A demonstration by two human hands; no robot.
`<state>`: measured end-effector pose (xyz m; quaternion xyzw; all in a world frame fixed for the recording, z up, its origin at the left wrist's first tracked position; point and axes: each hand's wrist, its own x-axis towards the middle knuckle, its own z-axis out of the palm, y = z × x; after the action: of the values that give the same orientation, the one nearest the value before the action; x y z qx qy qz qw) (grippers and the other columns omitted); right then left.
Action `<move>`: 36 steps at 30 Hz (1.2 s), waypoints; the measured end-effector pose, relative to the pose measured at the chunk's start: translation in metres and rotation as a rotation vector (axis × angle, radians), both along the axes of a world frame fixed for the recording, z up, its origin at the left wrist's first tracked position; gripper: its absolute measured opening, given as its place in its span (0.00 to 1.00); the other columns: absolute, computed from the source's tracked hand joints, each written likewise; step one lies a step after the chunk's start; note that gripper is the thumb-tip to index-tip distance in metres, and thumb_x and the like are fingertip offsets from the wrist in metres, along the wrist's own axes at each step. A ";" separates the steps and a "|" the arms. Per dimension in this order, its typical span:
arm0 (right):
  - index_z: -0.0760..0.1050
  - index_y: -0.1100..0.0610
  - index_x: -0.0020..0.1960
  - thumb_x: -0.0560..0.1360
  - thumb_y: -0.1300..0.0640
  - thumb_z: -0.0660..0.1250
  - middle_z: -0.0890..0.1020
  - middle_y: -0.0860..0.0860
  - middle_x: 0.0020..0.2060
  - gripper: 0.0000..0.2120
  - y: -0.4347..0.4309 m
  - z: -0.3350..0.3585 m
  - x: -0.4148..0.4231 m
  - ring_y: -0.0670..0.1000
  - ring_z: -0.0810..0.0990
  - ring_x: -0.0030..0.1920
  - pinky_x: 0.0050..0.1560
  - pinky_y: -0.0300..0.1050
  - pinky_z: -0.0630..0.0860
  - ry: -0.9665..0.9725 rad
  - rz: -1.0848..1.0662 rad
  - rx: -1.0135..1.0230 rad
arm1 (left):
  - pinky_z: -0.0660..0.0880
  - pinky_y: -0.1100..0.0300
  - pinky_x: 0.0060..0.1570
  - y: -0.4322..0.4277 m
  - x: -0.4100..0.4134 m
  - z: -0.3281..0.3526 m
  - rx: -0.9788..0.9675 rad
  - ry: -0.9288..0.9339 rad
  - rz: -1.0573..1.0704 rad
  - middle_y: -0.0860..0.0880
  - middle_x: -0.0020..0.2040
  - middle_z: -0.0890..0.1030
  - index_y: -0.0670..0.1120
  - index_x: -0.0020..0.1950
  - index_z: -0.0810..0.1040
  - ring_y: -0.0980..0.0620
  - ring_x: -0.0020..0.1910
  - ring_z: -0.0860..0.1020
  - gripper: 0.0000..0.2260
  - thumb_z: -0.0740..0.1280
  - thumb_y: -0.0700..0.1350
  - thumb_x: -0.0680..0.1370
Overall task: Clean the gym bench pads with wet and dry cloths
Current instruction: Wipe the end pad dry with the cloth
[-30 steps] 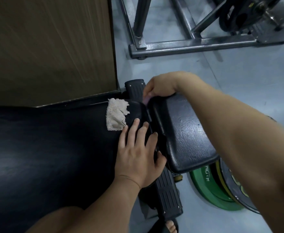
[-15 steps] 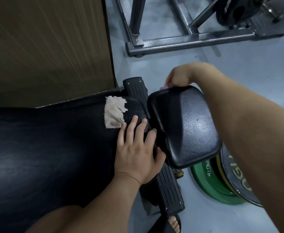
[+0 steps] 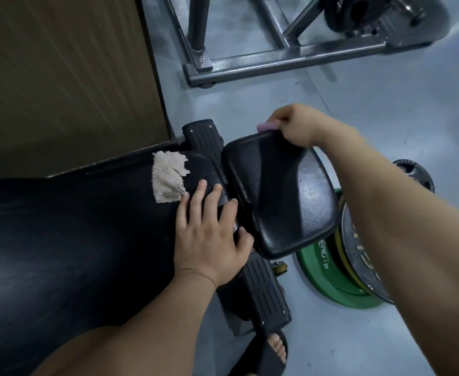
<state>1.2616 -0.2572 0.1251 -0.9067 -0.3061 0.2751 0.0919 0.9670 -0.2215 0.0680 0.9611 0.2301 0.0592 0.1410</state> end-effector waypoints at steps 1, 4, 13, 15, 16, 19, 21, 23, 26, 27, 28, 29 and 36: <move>0.84 0.48 0.54 0.79 0.44 0.69 0.85 0.49 0.52 0.10 0.006 0.000 -0.003 0.52 0.80 0.58 0.63 0.46 0.76 0.007 0.023 -0.005 | 0.55 0.40 0.77 0.000 0.000 0.000 0.004 0.001 -0.001 0.43 0.74 0.72 0.50 0.65 0.79 0.41 0.80 0.60 0.22 0.65 0.56 0.74; 0.84 0.50 0.54 0.77 0.41 0.70 0.85 0.50 0.53 0.14 0.038 -0.004 -0.029 0.53 0.80 0.57 0.61 0.45 0.75 0.043 0.173 -0.009 | 0.55 0.40 0.77 -0.002 -0.001 0.003 0.023 0.003 0.007 0.43 0.74 0.72 0.50 0.65 0.78 0.41 0.80 0.60 0.22 0.65 0.57 0.74; 0.82 0.61 0.54 0.79 0.40 0.66 0.82 0.64 0.60 0.23 -0.028 -0.013 0.031 0.56 0.77 0.48 0.56 0.50 0.75 0.176 -0.205 -0.105 | 0.57 0.37 0.76 -0.003 0.000 -0.003 0.059 -0.015 0.004 0.43 0.73 0.72 0.49 0.64 0.79 0.41 0.79 0.60 0.21 0.66 0.55 0.73; 0.80 0.56 0.49 0.73 0.39 0.69 0.81 0.60 0.63 0.19 -0.049 -0.018 0.027 0.54 0.78 0.50 0.57 0.52 0.76 0.237 -0.276 0.035 | 0.58 0.37 0.75 -0.004 0.000 -0.004 0.074 -0.017 0.008 0.43 0.74 0.72 0.50 0.64 0.79 0.41 0.79 0.61 0.21 0.65 0.55 0.73; 0.81 0.56 0.50 0.74 0.39 0.68 0.82 0.57 0.64 0.20 -0.058 -0.021 0.023 0.54 0.79 0.55 0.62 0.53 0.75 0.241 -0.305 0.112 | 0.58 0.37 0.75 -0.004 0.000 -0.004 0.080 -0.021 0.008 0.43 0.73 0.72 0.50 0.64 0.79 0.41 0.79 0.61 0.21 0.65 0.55 0.73; 0.82 0.60 0.50 0.74 0.43 0.68 0.84 0.51 0.50 0.20 -0.089 -0.022 0.008 0.52 0.80 0.51 0.65 0.55 0.76 0.297 -0.463 0.266 | 0.59 0.38 0.75 -0.005 0.000 -0.007 0.091 -0.033 0.013 0.43 0.73 0.72 0.50 0.64 0.78 0.41 0.79 0.62 0.21 0.66 0.55 0.73; 0.82 0.66 0.48 0.73 0.48 0.69 0.84 0.49 0.40 0.19 -0.123 -0.025 -0.002 0.52 0.82 0.43 0.62 0.54 0.81 0.322 -0.557 0.268 | 0.59 0.38 0.75 -0.006 -0.001 -0.008 0.101 -0.036 0.016 0.43 0.73 0.72 0.50 0.64 0.78 0.41 0.79 0.62 0.21 0.66 0.54 0.73; 0.81 0.67 0.44 0.73 0.53 0.70 0.83 0.52 0.35 0.15 -0.159 -0.027 -0.018 0.54 0.83 0.39 0.53 0.50 0.83 0.335 -0.619 0.201 | 0.59 0.38 0.74 -0.007 0.000 -0.008 0.106 -0.046 0.018 0.43 0.73 0.72 0.49 0.64 0.78 0.41 0.78 0.62 0.21 0.65 0.54 0.73; 0.81 0.67 0.43 0.64 0.44 0.72 0.82 0.56 0.35 0.25 -0.171 -0.028 -0.033 0.53 0.79 0.37 0.49 0.55 0.80 0.324 -0.653 0.192 | 0.58 0.38 0.75 -0.007 0.000 -0.010 0.108 -0.040 0.025 0.44 0.73 0.72 0.50 0.64 0.77 0.41 0.78 0.62 0.21 0.64 0.55 0.73; 0.83 0.66 0.47 0.63 0.39 0.72 0.83 0.54 0.37 0.29 -0.163 -0.026 -0.033 0.52 0.79 0.39 0.53 0.55 0.80 0.301 -0.640 0.253 | 0.58 0.38 0.75 -0.007 -0.001 -0.010 0.111 -0.035 0.025 0.44 0.73 0.71 0.50 0.64 0.77 0.41 0.79 0.61 0.21 0.64 0.55 0.73; 0.85 0.60 0.52 0.66 0.36 0.73 0.85 0.49 0.41 0.29 -0.149 -0.022 -0.034 0.48 0.81 0.42 0.57 0.51 0.79 0.275 -0.614 0.320 | 0.58 0.38 0.75 -0.008 -0.001 -0.010 0.114 -0.034 0.027 0.44 0.74 0.71 0.50 0.64 0.77 0.41 0.79 0.61 0.21 0.64 0.55 0.73; 0.86 0.51 0.55 0.69 0.34 0.73 0.86 0.44 0.46 0.24 -0.137 -0.021 -0.032 0.44 0.82 0.47 0.61 0.46 0.78 0.260 -0.597 0.388 | 0.58 0.38 0.75 -0.008 0.000 -0.010 0.115 -0.035 0.030 0.44 0.74 0.71 0.50 0.64 0.76 0.41 0.79 0.61 0.21 0.63 0.56 0.73; 0.80 0.35 0.64 0.77 0.31 0.62 0.82 0.43 0.61 0.19 -0.155 0.003 -0.065 0.47 0.78 0.63 0.64 0.39 0.67 0.176 -0.558 0.277 | 0.57 0.37 0.75 -0.011 0.000 -0.011 0.115 -0.036 0.036 0.44 0.74 0.71 0.51 0.65 0.75 0.42 0.79 0.60 0.22 0.60 0.57 0.73</move>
<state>1.1967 -0.4121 0.1279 -0.9073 -0.0711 0.2722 0.3125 0.9673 -0.2326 0.0573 0.9620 0.2411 0.0923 0.0888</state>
